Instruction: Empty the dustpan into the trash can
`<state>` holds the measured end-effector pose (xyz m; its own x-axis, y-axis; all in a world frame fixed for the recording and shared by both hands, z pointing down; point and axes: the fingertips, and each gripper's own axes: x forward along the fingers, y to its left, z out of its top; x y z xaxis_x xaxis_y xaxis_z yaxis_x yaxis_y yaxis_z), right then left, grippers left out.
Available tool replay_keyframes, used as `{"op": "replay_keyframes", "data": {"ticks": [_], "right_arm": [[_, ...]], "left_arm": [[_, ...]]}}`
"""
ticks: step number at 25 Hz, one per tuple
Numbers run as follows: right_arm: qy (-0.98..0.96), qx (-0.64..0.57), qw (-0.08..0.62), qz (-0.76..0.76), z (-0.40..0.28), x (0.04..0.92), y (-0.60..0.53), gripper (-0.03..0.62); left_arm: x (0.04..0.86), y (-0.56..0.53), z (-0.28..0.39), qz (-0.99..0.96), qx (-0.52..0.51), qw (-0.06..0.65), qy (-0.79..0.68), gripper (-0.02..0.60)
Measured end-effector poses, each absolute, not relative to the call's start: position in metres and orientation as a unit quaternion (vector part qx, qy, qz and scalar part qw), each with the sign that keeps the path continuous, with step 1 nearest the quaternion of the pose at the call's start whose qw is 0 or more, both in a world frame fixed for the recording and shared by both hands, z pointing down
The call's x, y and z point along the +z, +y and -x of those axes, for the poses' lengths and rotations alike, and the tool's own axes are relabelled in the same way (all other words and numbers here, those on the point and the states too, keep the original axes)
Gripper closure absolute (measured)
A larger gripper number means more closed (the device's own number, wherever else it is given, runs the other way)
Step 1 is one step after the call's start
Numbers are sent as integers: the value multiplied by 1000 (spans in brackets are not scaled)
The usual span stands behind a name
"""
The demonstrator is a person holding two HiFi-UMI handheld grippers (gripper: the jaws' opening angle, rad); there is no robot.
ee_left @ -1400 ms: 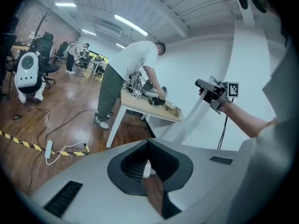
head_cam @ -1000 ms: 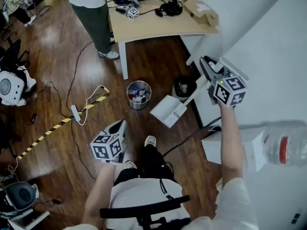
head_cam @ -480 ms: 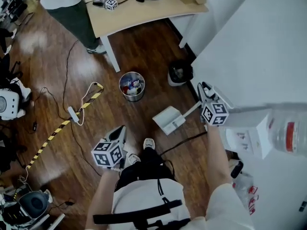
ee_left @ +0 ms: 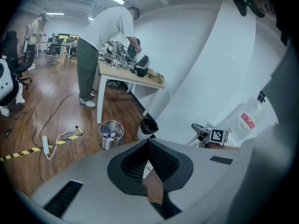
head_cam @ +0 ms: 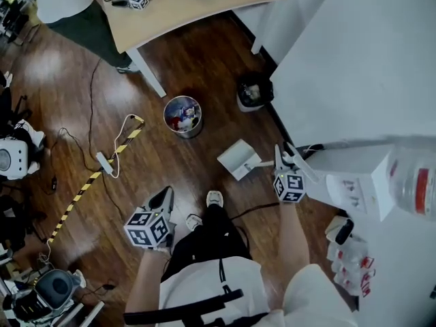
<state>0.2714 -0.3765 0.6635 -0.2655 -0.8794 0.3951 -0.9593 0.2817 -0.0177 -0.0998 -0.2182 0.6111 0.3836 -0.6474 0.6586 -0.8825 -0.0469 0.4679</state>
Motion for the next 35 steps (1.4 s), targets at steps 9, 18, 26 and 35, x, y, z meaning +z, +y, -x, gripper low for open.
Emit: {"op": "replay_keyframes", "data": {"ticks": [9, 18, 26, 35], "right_arm": [[-705, 179, 125, -674, -294, 688, -305, 384], [-672, 221, 141, -693, -311, 717, -254, 236], [-652, 245, 161, -699, -339, 740, -217, 187], [-666, 257, 155, -683, -334, 743, -199, 102]], "left_arm": [[608, -204, 82, -718, 128, 431, -532, 584], [607, -154, 84, -728, 123, 431, -518, 584], [612, -113, 78, -735, 131, 433, -505, 584], [604, -118, 59, -749, 136, 418, -495, 584]]}}
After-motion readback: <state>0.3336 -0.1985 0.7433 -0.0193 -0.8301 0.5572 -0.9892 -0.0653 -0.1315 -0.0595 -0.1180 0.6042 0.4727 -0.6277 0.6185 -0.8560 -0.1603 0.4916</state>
